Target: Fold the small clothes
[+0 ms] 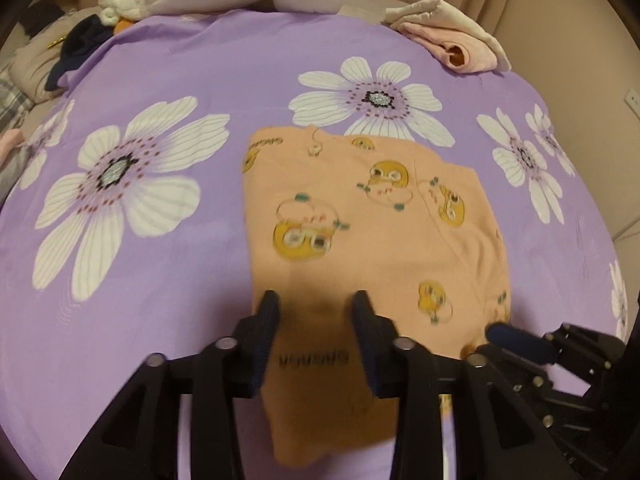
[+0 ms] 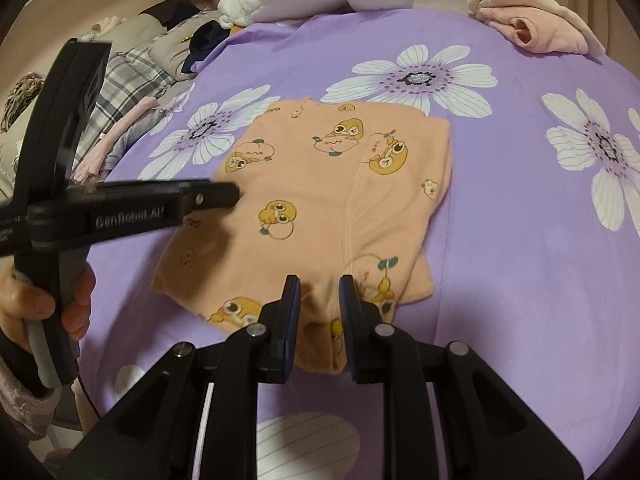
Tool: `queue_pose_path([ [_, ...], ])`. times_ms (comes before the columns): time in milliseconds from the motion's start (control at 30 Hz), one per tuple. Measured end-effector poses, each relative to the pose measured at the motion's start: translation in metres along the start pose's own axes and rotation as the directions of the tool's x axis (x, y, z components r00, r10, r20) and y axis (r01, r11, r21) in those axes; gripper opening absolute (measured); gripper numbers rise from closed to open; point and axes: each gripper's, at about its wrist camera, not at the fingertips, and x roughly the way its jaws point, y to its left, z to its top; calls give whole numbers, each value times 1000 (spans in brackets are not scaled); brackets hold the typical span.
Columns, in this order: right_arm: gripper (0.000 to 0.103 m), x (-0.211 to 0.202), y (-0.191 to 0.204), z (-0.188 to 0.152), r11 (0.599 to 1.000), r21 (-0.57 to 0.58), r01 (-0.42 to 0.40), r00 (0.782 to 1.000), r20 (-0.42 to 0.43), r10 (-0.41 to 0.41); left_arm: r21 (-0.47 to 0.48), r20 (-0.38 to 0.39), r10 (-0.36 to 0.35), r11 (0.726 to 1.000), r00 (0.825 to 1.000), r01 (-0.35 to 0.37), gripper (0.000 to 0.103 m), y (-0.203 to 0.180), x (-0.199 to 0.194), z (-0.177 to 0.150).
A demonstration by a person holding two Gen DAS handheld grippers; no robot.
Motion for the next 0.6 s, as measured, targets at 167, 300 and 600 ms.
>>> queue_pose_path([
  [167, 23, 11, 5, -13, 999, -22, 23, 999, -41, -24, 3, 5, 9, 1000, 1000, -9, 44, 0, -1, -19],
  [300, 25, 9, 8, -13, 999, -18, 41, 998, -36, -42, -12, 1, 12, 1000, 1000, -12, 44, -1, -12, -23],
  [600, 68, -38, 17, -9, 992, -30, 125, 992, 31, -124, -5, 48, 74, 997, 996, -74, 80, -8, -61, -29],
])
